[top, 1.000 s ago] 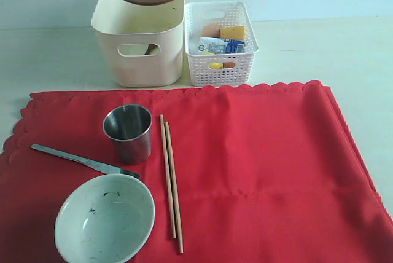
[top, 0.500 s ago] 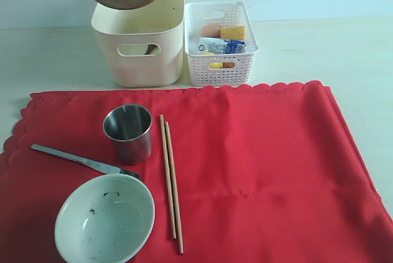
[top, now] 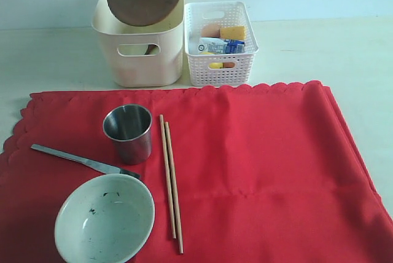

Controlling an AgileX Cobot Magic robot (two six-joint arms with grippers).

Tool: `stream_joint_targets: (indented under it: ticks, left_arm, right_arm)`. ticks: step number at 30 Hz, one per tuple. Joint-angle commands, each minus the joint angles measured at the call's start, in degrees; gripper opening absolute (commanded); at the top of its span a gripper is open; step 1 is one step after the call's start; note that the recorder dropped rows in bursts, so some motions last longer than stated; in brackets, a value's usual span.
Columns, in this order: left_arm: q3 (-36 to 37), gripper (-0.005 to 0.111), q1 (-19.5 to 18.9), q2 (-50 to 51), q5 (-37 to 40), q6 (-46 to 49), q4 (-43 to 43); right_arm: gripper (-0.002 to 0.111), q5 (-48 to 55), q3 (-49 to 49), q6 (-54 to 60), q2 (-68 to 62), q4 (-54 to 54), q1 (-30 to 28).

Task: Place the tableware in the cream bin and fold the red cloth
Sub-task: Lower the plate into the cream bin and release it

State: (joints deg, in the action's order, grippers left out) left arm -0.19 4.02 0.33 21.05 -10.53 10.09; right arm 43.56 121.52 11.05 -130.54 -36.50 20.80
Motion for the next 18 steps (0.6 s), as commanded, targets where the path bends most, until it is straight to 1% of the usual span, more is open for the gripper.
stream_joint_targets:
  ticks: [1, 5, 18]
  left_arm:
    - [0.19, 0.0, -0.06, -0.33, -0.3, -0.19, -0.5]
    - [0.19, 0.0, -0.06, -0.33, -0.3, -0.19, -0.5]
    - [0.19, 0.0, -0.06, -0.33, -0.3, -0.19, -0.5]
  right_arm:
    - [0.0, -2.99, 0.66, -0.22, -0.83, -0.36, 0.14]
    - [0.0, -4.42, 0.66, -0.69, -1.76, -0.36, 0.14]
    - [0.0, -3.02, 0.66, -2.19, -4.52, -0.62, 0.92]
